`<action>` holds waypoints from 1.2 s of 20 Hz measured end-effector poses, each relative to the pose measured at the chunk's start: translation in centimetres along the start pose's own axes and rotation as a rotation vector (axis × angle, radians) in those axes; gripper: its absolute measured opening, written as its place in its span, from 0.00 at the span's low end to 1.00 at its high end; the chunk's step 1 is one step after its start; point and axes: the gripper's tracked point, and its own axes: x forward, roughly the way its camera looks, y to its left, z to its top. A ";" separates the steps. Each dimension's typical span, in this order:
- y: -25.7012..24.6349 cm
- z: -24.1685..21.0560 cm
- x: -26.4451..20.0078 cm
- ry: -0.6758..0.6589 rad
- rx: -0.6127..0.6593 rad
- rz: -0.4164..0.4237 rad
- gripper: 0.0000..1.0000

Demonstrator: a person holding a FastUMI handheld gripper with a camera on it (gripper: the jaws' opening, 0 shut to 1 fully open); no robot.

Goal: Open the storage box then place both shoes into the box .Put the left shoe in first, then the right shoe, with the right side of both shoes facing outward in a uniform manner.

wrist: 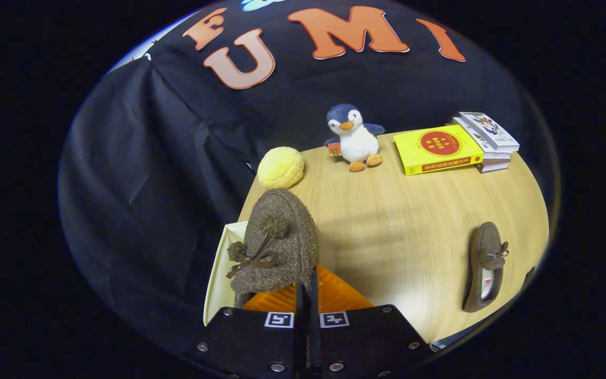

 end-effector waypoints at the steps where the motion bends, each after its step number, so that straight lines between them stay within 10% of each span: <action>1: 1.0 -0.5 1.0 0.016 -0.010 0.006 0.04; 18: 6.2 -9.5 10.9 0.374 -0.045 -0.046 0.04; 24: 6.9 -11.2 9.3 0.450 -0.066 0.045 0.25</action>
